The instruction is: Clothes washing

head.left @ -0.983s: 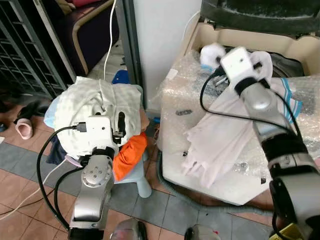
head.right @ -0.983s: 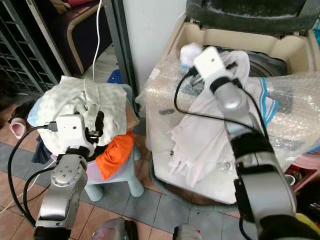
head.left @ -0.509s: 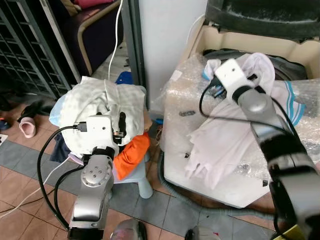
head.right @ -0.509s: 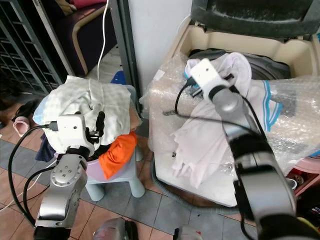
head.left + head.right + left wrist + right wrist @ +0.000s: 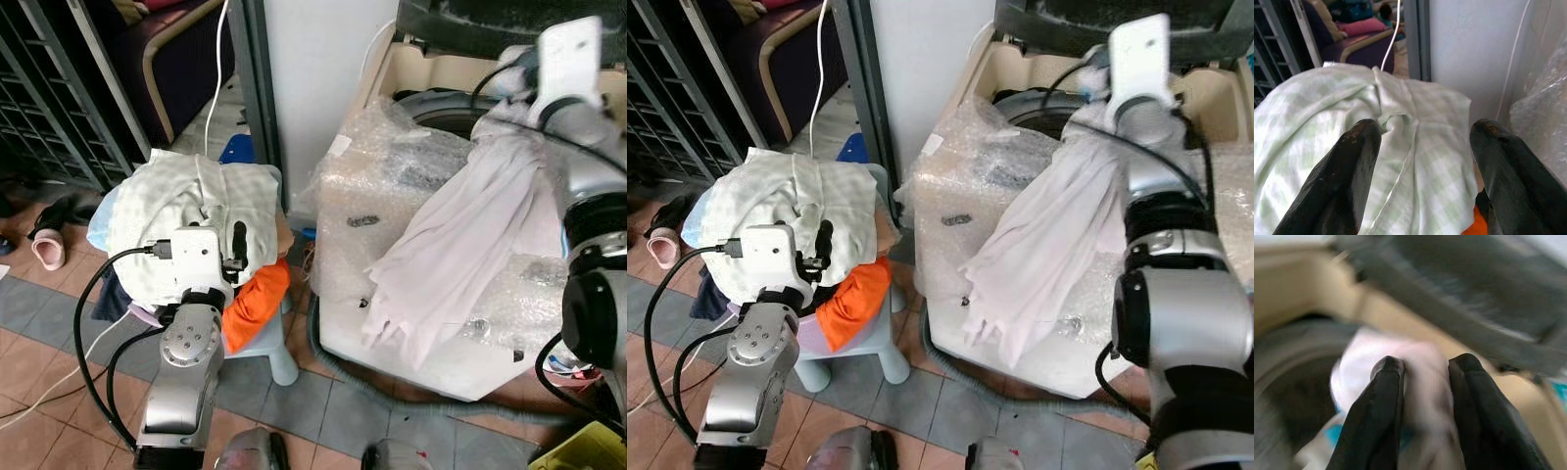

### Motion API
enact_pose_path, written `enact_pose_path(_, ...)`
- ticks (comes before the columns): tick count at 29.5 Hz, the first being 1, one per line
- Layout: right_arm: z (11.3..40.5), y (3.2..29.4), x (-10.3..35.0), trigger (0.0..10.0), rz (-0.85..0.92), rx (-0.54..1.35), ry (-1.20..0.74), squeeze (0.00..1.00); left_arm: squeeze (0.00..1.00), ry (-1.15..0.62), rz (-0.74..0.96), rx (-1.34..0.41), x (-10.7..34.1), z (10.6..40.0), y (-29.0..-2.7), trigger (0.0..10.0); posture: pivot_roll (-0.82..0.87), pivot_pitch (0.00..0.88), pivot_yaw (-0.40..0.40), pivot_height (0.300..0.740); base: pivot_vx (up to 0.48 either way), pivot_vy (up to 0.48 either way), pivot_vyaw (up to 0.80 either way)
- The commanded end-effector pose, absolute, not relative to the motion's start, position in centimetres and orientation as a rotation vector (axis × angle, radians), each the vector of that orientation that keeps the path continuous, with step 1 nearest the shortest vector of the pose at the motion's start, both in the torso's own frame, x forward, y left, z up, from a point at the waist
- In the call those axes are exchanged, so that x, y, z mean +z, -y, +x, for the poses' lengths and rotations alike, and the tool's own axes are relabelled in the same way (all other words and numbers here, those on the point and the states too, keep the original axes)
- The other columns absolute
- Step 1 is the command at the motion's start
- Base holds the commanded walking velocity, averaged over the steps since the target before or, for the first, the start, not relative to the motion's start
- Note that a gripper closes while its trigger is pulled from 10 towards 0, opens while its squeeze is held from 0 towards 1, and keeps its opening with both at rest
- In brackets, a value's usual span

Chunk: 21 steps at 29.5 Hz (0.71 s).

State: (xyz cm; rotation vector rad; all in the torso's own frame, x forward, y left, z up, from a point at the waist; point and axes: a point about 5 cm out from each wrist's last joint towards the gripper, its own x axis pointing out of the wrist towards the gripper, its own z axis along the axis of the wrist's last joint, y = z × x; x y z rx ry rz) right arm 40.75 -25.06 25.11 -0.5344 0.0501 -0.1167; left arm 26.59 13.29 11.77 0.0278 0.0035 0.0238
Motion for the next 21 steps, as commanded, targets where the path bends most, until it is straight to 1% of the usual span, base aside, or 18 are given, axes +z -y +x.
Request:
enact_pose_path(1,40.5,25.5,24.3,10.0,-0.565,-0.070,-0.098,1.00,0.00,-0.007,0.034,0.031,11.9,26.4,-13.5,10.0,-0.04,0.064,0.060,0.740,0.000,0.000,0.00)
enact_pose_path(5,39.7,26.7,23.3,10.0,-0.548,-0.016,-0.158,1.00,0.00,-0.021,0.038,-0.003,11.7,26.6,-13.1,10.0,-0.06,0.064,0.068,0.740,0.000,0.000,0.00)
enact_pose_path(8,39.5,26.9,23.1,10.0,-0.536,-0.008,-0.161,1.00,0.00,-0.027,0.038,-0.009,11.6,26.7,-13.0,10.0,-0.06,0.064,0.071,0.740,0.000,0.000,0.00)
enact_pose_path(10,39.3,27.2,24.0,10.0,-0.496,-0.033,-0.085,1.00,0.00,-0.026,0.038,-0.011,11.7,26.7,-13.0,10.0,-0.06,0.063,0.071,0.740,0.000,0.000,0.00)
enact_pose_path(11,38.8,27.1,25.1,10.0,-0.428,-0.044,0.041,1.00,0.00,-0.017,0.042,-0.006,11.8,26.7,-13.1,10.0,-0.06,0.061,0.066,0.740,0.000,0.000,0.00)
enact_pose_path(12,38.6,27.0,25.5,10.0,-0.410,-0.037,0.084,1.00,0.00,-0.013,0.044,-0.002,11.9,26.6,-13.1,10.0,-0.06,0.061,0.066,0.740,0.000,0.000,0.00)
enact_pose_path(14,37.5,26.0,26.0,10.0,-0.419,0.034,0.207,1.00,0.00,-0.008,0.044,0.012,12.0,26.5,-13.3,10.0,-0.06,0.061,0.066,0.740,0.000,0.000,0.00)
enact_pose_path(15,36.8,25.4,25.9,10.0,-0.415,0.078,0.245,1.00,0.00,-0.008,0.044,0.017,11.9,26.4,-13.5,10.0,-0.05,0.060,0.061,0.740,0.000,0.000,0.00)
enact_pose_path(16,35.5,24.4,25.5,10.0,-0.412,0.157,0.283,1.00,0.00,-0.009,0.044,0.022,11.9,26.3,-13.7,10.0,-0.05,0.060,0.062,0.740,0.000,0.000,0.00)
enact_pose_path(18,34.9,24.0,25.2,10.0,-0.413,0.193,0.293,1.00,0.00,-0.010,0.044,0.022,11.9,26.3,-13.7,10.0,-0.05,0.060,0.062,0.740,0.000,0.000,0.00)
enact_pose_path(21,33.0,23.3,24.2,10.0,-0.384,0.279,0.287,1.00,0.00,-0.007,0.050,0.012,11.9,26.3,-13.7,10.0,-0.06,0.060,0.070,0.740,0.000,0.000,0.00)
